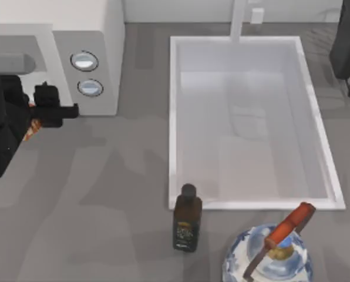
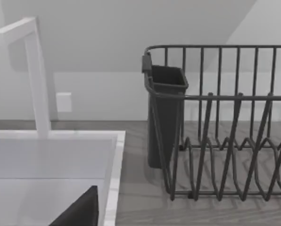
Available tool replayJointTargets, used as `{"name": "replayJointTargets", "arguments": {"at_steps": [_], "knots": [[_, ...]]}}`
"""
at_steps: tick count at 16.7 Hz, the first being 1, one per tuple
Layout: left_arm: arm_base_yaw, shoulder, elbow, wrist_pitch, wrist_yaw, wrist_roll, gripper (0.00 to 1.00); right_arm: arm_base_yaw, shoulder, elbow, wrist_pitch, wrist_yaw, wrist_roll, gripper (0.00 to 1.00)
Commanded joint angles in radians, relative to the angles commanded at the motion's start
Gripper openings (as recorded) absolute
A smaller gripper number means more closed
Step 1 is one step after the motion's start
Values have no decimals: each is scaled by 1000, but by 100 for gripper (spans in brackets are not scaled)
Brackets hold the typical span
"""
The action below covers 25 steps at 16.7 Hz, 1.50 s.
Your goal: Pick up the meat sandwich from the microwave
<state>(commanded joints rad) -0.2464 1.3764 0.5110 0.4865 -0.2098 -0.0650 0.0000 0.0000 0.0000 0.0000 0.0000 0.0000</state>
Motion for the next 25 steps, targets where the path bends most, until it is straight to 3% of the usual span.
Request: {"name": "replayJointTargets", "arguments": {"at_steps": [10,13,18,25], "knots": [[-4,516,-157,717,8,1,0,0,0,0,0,0,0,100],[-2,588,-187,803,11,2,0,0,0,0,0,0,0,100],[-2,595,-190,810,12,2,0,0,0,0,0,0,0,100],[-2,595,-190,810,12,2,53,0,0,0,0,0,0,100]]}}
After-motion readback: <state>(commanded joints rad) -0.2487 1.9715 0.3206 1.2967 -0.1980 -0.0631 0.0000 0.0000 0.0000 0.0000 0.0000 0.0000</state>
